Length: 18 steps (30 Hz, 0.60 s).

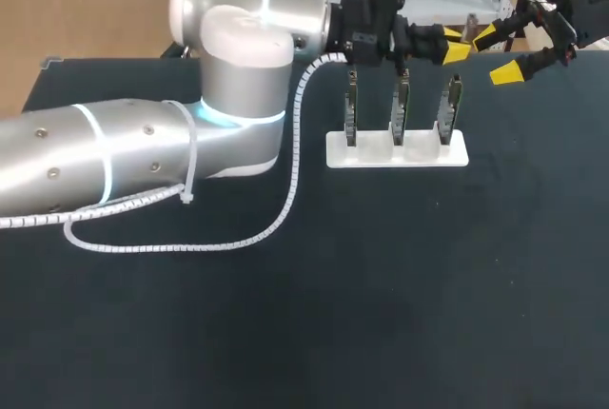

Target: Pick up the optical module with the left hand, and insert it into the network port with the right hand.

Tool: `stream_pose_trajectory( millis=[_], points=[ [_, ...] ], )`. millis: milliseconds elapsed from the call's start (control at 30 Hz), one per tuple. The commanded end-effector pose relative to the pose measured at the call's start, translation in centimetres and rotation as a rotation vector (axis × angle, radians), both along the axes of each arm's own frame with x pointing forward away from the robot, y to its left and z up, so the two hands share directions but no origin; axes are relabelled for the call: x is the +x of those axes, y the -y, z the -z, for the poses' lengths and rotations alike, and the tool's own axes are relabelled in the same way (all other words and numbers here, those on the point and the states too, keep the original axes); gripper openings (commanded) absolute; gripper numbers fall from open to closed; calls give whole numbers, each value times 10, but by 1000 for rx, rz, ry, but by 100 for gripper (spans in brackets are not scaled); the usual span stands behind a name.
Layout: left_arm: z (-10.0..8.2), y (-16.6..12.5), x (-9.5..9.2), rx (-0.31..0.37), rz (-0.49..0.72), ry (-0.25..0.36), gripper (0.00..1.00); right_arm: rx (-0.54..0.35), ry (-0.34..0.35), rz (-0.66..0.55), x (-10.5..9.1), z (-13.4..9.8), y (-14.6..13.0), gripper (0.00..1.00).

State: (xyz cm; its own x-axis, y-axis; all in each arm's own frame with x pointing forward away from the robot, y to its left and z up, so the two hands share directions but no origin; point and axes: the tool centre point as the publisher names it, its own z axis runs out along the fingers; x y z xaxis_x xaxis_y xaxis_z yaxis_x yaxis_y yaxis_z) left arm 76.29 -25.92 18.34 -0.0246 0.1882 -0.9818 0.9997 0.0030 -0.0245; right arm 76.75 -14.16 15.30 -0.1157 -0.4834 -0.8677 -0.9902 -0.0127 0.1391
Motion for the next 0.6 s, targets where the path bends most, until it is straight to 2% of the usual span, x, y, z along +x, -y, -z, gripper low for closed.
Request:
stream_pose_trajectory(
  millis=[33, 200, 600],
  points=[
    [3, 4, 2, 8, -15, 9, 0, 1, -1, -2, 1, 0, 0, 100],
    [4, 6, 9, 14, -15, 17, 0, 1, -1, -2, 1, 0, 0, 100],
    [9, 5, 11, 27, -15, -1, 0, 1, -1, -2, 1, 0, 0, 100]
  ],
)
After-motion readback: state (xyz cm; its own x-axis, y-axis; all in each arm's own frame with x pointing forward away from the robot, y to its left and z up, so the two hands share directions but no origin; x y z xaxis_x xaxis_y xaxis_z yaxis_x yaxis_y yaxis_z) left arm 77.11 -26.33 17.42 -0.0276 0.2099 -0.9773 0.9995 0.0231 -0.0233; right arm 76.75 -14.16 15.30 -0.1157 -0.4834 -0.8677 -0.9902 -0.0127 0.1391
